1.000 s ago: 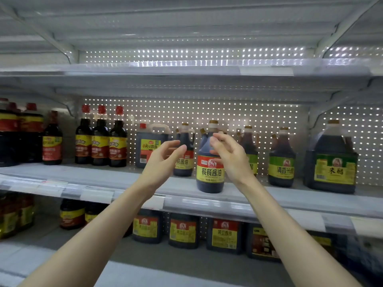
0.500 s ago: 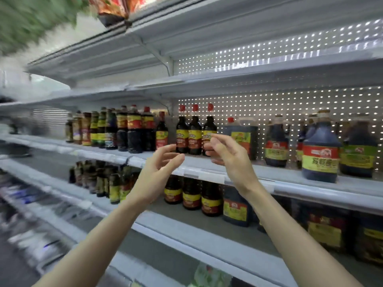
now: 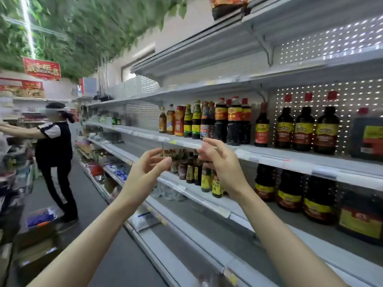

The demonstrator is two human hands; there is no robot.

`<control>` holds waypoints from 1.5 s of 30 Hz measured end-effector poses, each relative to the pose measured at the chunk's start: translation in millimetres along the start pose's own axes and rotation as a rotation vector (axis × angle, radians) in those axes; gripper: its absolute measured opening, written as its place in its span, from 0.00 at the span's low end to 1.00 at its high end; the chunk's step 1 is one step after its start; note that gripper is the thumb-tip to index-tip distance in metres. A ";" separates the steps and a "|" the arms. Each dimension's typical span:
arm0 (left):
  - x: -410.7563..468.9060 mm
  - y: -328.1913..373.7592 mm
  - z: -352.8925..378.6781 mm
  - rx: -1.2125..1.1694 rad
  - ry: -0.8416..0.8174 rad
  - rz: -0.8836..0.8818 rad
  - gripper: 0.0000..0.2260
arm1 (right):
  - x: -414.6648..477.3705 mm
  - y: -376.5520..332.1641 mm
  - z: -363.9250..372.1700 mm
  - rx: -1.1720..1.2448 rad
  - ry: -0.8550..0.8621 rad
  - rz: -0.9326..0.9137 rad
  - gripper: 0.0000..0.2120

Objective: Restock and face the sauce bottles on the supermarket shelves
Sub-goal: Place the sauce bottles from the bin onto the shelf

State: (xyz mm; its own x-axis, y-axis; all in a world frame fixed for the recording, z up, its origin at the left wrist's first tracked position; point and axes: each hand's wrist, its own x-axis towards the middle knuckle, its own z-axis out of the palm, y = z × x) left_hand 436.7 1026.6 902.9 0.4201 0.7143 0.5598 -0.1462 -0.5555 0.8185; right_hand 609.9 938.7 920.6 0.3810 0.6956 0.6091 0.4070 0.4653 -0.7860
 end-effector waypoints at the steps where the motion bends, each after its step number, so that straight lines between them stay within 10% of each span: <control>1: 3.8 -7.7 -12.9 0.000 0.013 -0.005 0.25 | 6.3 5.2 14.4 0.009 -0.017 -0.001 0.11; 28: 309.8 -330.9 -69.2 -0.078 -0.265 -0.183 0.26 | 262.6 307.2 166.7 -0.059 0.176 0.265 0.09; 45: 273.6 -651.6 33.7 -0.158 -0.869 -0.648 0.19 | 124.4 586.2 183.9 -0.092 0.752 0.863 0.04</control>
State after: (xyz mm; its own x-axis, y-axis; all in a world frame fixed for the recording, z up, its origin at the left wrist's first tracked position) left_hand 677.0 1569.7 518.4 0.9378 0.2732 -0.2143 0.2435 -0.0777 0.9668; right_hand 743.3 1398.7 516.1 0.9494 0.2460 -0.1952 -0.1833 -0.0706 -0.9805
